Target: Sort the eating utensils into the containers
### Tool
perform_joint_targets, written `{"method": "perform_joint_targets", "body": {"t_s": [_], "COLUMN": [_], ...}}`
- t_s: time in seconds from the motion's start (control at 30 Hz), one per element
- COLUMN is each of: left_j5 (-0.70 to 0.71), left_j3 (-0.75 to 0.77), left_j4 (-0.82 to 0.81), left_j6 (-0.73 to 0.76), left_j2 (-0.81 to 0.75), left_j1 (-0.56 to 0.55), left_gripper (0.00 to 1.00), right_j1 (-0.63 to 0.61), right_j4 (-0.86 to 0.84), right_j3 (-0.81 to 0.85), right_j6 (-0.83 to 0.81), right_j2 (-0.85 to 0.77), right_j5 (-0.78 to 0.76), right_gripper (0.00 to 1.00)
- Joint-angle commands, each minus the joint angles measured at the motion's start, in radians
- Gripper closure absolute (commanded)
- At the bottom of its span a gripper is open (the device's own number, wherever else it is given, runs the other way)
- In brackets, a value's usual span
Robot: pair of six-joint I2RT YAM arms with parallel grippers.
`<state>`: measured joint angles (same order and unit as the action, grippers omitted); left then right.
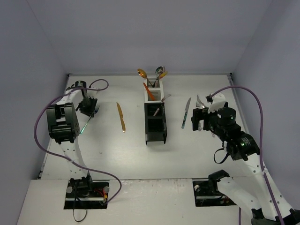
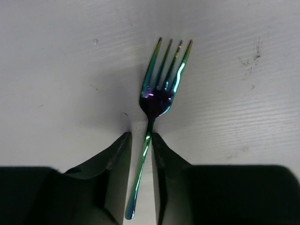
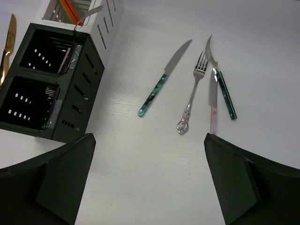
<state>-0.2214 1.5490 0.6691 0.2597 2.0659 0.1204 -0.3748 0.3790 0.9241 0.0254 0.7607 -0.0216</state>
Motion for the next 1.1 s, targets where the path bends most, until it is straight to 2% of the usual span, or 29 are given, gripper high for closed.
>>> {"method": "perform_joint_targets", "body": {"t_s": [0.0, 0.07, 0.23, 0.37, 0.5, 0.67, 0.73, 0.8, 0.93, 1.07], "left_j5": [-0.024, -0.04, -0.097, -0.159, -0.217, -0.249, -0.258, -0.265, -0.242, -0.253], "left_j3": [0.011, -0.001, -0.03, -0.031, -0.035, -0.094, -0.136, -0.166, -0.125, -0.083], "left_j4": [0.032, 0.033, 0.03, 0.012, -0.1, -0.385, -0.597, -0.725, -0.857, -0.96], "left_j6": [0.001, 0.001, -0.019, -0.072, -0.144, -0.304, -0.403, -0.447, -0.403, -0.356], "left_j2": [-0.01, -0.01, -0.054, -0.198, -0.396, -0.581, -0.625, -0.644, -0.609, -0.539], "left_j1": [0.01, 0.009, 0.006, -0.018, -0.074, -0.214, -0.268, -0.341, -0.511, -0.614], "left_gripper": [0.94, 1.0, 1.0, 1.0, 1.0, 1.0, 1.0, 1.0, 1.0, 1.0], "right_j1": [-0.009, -0.007, -0.009, -0.009, -0.008, -0.009, -0.009, -0.008, -0.008, -0.008], "right_j4": [-0.046, -0.045, -0.046, -0.046, -0.046, -0.048, -0.048, -0.048, -0.048, -0.048], "right_j3": [0.036, 0.039, 0.036, 0.036, 0.037, 0.045, 0.052, 0.055, 0.053, 0.05], "right_j6": [0.005, 0.004, 0.004, -0.001, -0.008, -0.014, -0.016, -0.016, -0.016, -0.016], "right_j2": [0.003, 0.0, -0.006, -0.012, -0.023, -0.027, -0.029, -0.031, -0.042, -0.055], "right_j5": [-0.02, -0.021, -0.018, -0.019, -0.034, -0.071, -0.075, -0.075, -0.076, -0.078], "right_gripper": [0.0, 0.0, 0.0, 0.0, 0.0, 0.0, 0.0, 0.0, 0.0, 0.0]}}
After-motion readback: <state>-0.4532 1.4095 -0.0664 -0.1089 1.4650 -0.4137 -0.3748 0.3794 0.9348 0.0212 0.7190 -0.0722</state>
